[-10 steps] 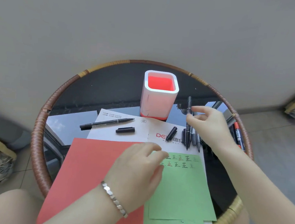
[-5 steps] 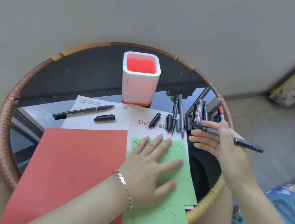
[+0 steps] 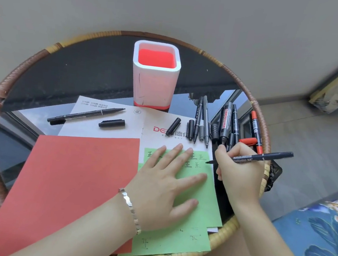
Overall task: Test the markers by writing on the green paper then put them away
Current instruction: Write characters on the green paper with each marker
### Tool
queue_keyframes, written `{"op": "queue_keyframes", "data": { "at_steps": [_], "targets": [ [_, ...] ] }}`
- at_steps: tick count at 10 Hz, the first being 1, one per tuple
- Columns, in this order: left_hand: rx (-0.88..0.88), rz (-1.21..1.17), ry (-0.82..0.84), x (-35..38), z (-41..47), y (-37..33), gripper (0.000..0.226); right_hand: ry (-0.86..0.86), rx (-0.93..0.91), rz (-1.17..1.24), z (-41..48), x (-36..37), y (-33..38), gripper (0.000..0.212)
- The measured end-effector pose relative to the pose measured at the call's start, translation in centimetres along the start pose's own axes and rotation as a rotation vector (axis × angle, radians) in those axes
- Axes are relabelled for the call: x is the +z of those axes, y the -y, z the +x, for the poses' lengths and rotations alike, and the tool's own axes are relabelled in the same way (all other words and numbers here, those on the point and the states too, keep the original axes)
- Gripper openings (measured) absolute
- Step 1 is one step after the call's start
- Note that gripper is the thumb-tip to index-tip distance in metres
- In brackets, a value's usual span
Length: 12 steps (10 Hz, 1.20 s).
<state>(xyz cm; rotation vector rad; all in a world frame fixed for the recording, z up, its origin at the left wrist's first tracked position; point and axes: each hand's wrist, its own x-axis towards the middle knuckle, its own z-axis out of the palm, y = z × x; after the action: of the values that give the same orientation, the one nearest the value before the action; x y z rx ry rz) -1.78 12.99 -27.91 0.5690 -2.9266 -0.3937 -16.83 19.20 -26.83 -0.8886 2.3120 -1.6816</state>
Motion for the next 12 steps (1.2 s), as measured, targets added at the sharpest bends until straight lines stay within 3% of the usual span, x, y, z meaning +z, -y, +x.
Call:
{"op": "queue_keyframes", "data": {
  "at_steps": [12],
  "targets": [
    [-0.013, -0.031, 0.029, -0.31, -0.03, -0.11, 0.048, 0.015, -0.037, -0.026, -0.22, 0.12, -0.29, 0.027]
  ]
}}
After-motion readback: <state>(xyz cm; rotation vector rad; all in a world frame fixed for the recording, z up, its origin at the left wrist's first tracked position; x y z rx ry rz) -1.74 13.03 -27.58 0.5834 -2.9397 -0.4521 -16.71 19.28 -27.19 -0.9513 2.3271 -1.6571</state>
